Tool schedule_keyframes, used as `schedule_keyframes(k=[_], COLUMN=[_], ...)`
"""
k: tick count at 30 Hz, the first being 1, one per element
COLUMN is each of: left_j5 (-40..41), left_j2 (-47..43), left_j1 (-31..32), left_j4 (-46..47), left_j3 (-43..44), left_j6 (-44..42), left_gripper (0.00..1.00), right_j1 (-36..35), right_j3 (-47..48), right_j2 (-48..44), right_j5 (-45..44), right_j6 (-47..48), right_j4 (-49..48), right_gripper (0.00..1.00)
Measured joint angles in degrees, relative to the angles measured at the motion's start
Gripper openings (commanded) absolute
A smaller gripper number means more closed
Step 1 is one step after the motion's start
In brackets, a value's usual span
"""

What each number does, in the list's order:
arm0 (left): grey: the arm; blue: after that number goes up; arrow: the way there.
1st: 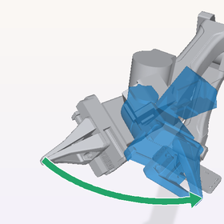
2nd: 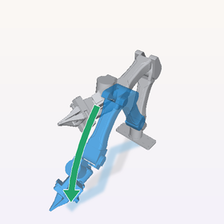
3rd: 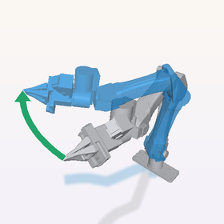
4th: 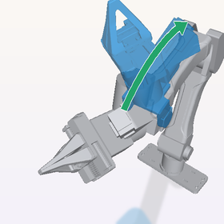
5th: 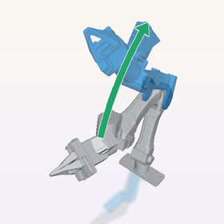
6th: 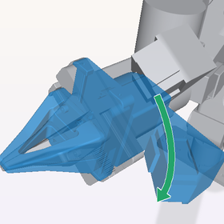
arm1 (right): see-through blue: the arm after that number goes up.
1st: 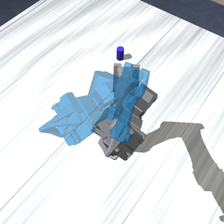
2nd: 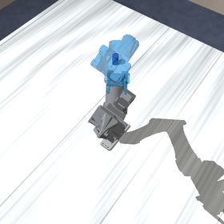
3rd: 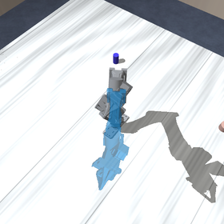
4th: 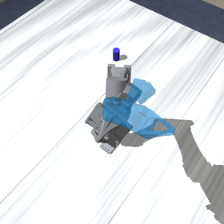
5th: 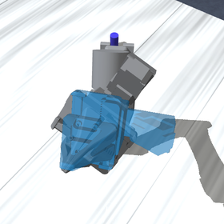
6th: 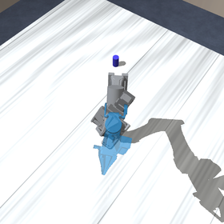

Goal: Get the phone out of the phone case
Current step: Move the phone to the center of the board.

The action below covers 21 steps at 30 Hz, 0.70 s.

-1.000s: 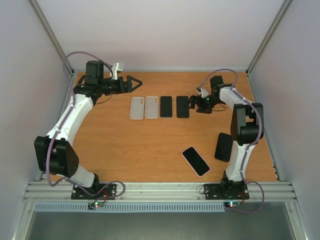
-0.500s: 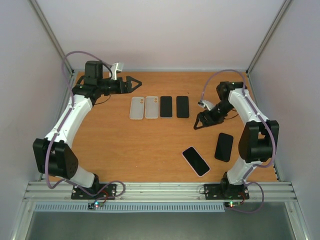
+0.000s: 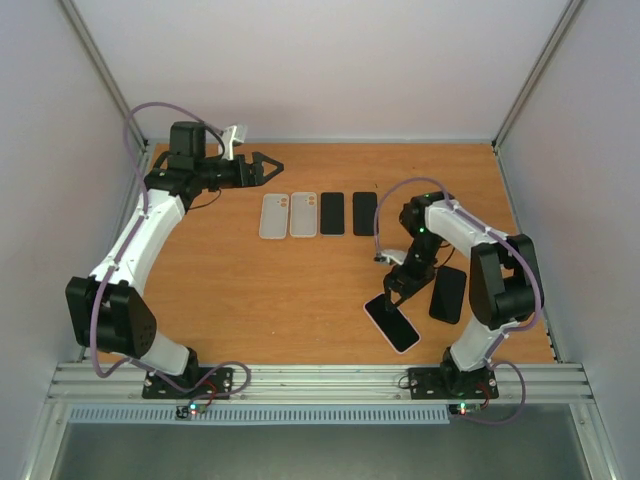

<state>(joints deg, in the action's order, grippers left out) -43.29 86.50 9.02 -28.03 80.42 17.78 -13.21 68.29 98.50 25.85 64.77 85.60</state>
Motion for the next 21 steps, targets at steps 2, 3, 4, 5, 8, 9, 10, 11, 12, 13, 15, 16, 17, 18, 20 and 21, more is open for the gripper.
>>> schedule_keyframes(k=[2, 3, 4, 5, 8, 9, 10, 11, 12, 13, 15, 16, 17, 18, 20, 21], left_j5=[0.0, 0.0, 0.0, 0.0, 0.0, 0.0, 0.0, 0.0, 0.0, 0.0, 0.0, 0.0, 0.0, 0.0, 0.0, 0.0], left_j2=[0.0, 0.0, 0.0, 0.0, 0.0, 0.0, 0.0, 0.0, 0.0, 0.0, 0.0, 0.0, 0.0, 0.0, 0.0, 0.0], left_j1=[0.0, 0.0, 0.0, 0.0, 0.0, 0.0, 0.0, 0.0, 0.0, 0.0, 0.0, 0.0, 0.0, 0.0, 0.0, 0.0], left_j4=[0.0, 0.0, 0.0, 0.0, 0.0, 0.0, 0.0, 0.0, 0.0, 0.0, 0.0, 0.0, 0.0, 0.0, 0.0, 0.0], left_j3=[0.0, 0.0, 0.0, 0.0, 0.0, 0.0, 0.0, 0.0, 0.0, 0.0, 0.0, 0.0, 0.0, 0.0, 0.0, 0.0], left_j6=[0.0, 0.0, 0.0, 0.0, 0.0, 0.0, 0.0, 0.0, 0.0, 0.0, 0.1, 0.2, 0.2, 0.3, 0.4, 0.4], left_gripper=[0.99, 0.99, 0.99, 0.99, 0.99, 0.99, 0.99, 0.99, 0.99, 0.99, 0.99, 0.99, 0.99, 0.99, 0.99, 0.99], right_j1=[-1.8, -2.6, -3.3, -4.0, -5.6, -6.1, -6.6, -7.1, -7.8, -8.5, -10.0, -10.6, -11.3, -11.8, -12.8, -13.4], right_j3=[-1.3, -1.9, -2.5, -3.1, -4.7, -5.1, -5.4, -5.6, -5.9, -6.1, -6.4, -6.5, -6.6, -6.6, -6.6, -6.7], right_j2=[0.0, 0.0, 0.0, 0.0, 0.0, 0.0, 0.0, 0.1, 0.1, 0.1, 0.2, 0.3, 0.5, 0.8, 1.5, 2.0], right_j5=[-1.6, -2.4, -3.1, -3.8, -6.1, -6.8, -7.5, -8.0, -8.6, -9.0, -9.7, -9.8, -10.0, -10.1, -10.8, -11.1], right_j6=[-0.2, -0.4, -0.6, -0.8, -1.5, -1.7, -1.9, -2.1, -2.3, -2.5, -3.1, -3.3, -3.5, -3.7, -4.3, -4.6], right_j4=[-1.8, -2.7, -3.6, -4.5, -7.0, -7.7, -8.2, -8.8, -9.4, -10.0, -11.1, -11.6, -12.2, -12.7, -13.8, -14.6], right_gripper=[0.99, 0.98, 0.99, 0.99, 0.99, 0.99, 0.99, 0.99, 0.99, 0.99, 0.98, 0.99, 0.99, 0.99, 0.99, 0.99])
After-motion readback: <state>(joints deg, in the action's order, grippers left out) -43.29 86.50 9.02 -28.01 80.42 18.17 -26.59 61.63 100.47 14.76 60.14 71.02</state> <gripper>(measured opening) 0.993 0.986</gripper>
